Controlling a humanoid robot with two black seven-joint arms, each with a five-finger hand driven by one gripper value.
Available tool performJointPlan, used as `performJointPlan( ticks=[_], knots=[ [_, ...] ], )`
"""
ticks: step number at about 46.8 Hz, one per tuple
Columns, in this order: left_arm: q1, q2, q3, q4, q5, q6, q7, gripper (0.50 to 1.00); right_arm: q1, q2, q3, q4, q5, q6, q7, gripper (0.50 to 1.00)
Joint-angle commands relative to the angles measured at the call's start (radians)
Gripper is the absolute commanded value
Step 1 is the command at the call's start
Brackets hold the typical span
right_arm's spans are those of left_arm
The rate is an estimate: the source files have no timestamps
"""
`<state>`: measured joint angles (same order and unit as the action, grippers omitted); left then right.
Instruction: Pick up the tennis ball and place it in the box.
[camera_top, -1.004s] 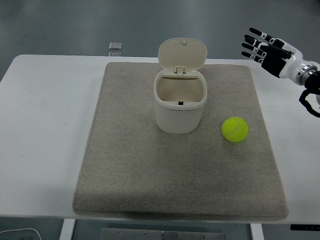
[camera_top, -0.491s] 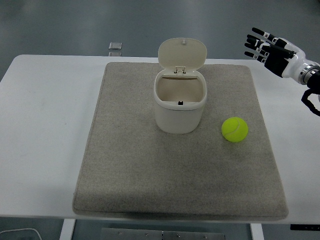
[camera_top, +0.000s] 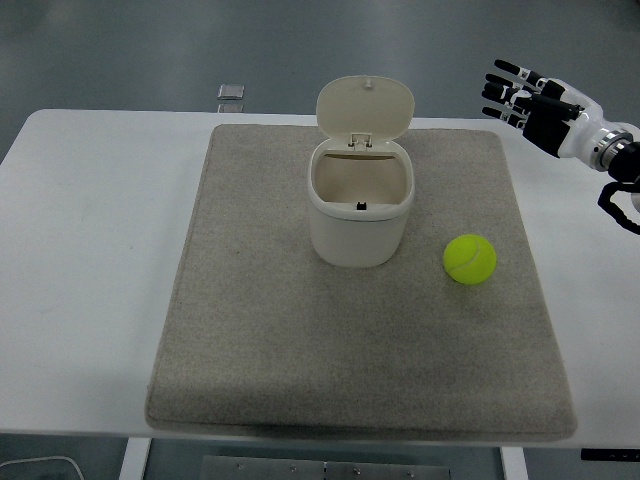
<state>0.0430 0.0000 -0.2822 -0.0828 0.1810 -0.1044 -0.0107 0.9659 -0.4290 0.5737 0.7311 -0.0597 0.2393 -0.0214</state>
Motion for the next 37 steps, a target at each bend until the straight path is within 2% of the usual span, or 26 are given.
performJointPlan(
  ticks=[1, 10, 21, 30, 37],
  knots=[
    [0.000, 0.000, 0.000, 0.000, 0.000, 0.000, 0.000, 0.992, 0.002, -0.007, 0.002, 0.001, -0.002, 0.000, 0.000, 0.915],
    [0.000, 0.000, 0.000, 0.000, 0.000, 0.000, 0.000, 0.992, 0.016, -0.019, -0.003, 0.011, -0.028, 0.005, 0.000, 0.915],
    [0.000, 0.000, 0.000, 0.000, 0.000, 0.000, 0.000, 0.992, 0.017, -0.077, -0.001, 0.066, -0.111, 0.058, 0.001, 0.915],
    [0.000, 0.000, 0.000, 0.000, 0.000, 0.000, 0.000, 0.992, 0.017, -0.137, -0.003, 0.082, -0.164, 0.181, 0.023, 0.915],
    [0.000, 0.000, 0.000, 0.000, 0.000, 0.000, 0.000, 0.992, 0.023, -0.177, 0.002, 0.091, -0.325, 0.247, 0.084, 0.915]
  ],
)
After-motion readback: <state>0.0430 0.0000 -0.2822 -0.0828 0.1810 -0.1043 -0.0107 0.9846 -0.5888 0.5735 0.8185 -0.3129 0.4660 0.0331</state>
